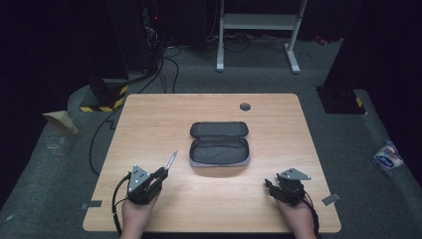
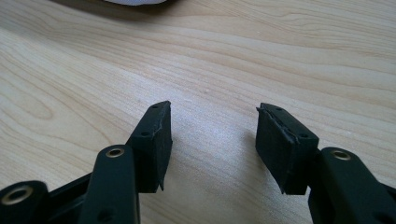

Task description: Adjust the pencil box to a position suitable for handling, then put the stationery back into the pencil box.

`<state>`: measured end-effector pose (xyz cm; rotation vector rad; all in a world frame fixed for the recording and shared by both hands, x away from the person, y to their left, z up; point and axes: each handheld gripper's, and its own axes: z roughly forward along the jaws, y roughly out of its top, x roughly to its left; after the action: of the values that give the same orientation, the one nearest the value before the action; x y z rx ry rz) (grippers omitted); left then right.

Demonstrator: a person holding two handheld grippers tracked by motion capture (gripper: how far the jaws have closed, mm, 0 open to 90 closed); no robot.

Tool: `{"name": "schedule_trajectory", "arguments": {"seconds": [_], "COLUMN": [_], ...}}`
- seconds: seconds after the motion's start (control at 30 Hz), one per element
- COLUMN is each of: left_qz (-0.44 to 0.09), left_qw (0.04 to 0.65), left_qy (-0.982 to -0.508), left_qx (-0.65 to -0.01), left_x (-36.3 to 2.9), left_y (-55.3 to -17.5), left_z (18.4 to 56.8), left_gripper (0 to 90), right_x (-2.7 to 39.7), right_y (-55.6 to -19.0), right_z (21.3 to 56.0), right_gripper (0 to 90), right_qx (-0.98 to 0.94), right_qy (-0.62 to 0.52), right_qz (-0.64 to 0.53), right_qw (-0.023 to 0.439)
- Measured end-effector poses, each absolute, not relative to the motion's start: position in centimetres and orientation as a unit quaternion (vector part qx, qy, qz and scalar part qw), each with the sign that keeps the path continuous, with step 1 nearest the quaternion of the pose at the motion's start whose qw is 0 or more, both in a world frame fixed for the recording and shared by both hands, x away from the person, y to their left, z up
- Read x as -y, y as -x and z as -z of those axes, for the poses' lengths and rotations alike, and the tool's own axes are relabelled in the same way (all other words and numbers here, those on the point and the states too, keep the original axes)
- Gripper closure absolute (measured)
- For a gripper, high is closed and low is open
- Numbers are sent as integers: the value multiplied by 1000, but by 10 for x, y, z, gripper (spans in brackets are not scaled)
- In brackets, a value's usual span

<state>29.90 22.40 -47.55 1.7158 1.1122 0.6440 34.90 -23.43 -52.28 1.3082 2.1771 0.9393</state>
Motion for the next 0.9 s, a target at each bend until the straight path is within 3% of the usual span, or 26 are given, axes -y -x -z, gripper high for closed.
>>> {"name": "schedule_trajectory", "arguments": {"seconds": [0.9], "left_qz": [-267], "left_qw": [480], "left_qy": [-729], "left_qx": [-409], "left_x": [-199], "left_y": [-327], "left_z": [439], "left_gripper": [789], "right_x": [234], "right_y": [-349], "right_z": [523], "right_gripper": [452], "right_qx": [-785], "right_qy": [-472], "right_qz": [-339], "right_qw": [214]}}
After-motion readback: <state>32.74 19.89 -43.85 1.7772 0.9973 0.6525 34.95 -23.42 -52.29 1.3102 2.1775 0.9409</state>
